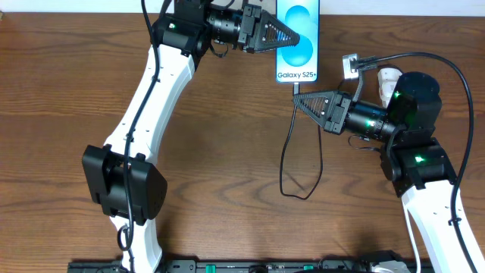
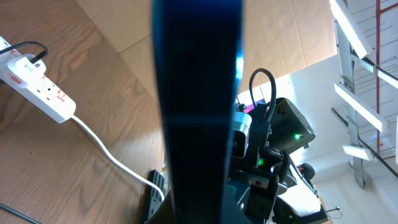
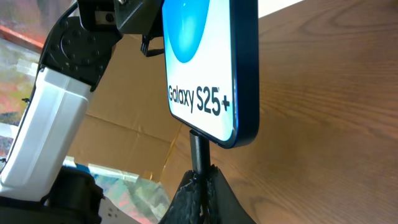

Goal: Plug charger to phone and switch on socket
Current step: 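Hold the plug seated in the port while the left gripper holds the phone, then lower the plugged phone flat onto the table with the left gripper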

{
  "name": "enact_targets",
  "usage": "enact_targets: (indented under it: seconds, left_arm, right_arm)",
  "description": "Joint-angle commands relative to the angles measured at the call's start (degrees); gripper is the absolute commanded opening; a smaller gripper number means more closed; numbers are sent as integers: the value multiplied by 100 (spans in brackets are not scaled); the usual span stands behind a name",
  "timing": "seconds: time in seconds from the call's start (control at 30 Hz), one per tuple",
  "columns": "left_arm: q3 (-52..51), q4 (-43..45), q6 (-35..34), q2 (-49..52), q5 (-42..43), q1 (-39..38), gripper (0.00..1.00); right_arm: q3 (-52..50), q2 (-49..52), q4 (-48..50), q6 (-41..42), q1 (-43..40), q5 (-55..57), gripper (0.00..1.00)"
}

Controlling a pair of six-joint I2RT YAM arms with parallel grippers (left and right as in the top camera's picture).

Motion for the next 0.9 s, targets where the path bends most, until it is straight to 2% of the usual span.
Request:
enact_targets:
  seconds: [0.0,0.1,0.23,0.37,0.43,0.7,0.8,0.87]
  left_arm:
    - [42,13,105,-214,282,-68,8]
    - [42,13,105,-214,195,-66,7]
    - [42,9,131,-212,-15,-66,7]
    - [42,-74,146,-181,-474,-31,8]
    - [42,-411,240,-151,-837,15,7]
    - [35,-3348,1919,107,-2826,133,8]
    - [35,-4159,2594,319,-2975,74,7]
    - [35,-4489,2811,485,-2977,37,7]
  right_arm:
    - [59,-26,90,-63,-50,247,7]
    - [59,-26,63,-144,-50,247,12]
    - [59,-26,-55,-232,-50,247,43]
    - [59,-26,-358,-363,-50,247,70]
    - [59,-26,-592,-540,-52,251,80]
    - [59,-26,-1582,-1261,-90,636,98]
    - [59,-26,-1886,-1600,-90,758,98]
    - [59,-26,-2103,-1600,-90,1016,98]
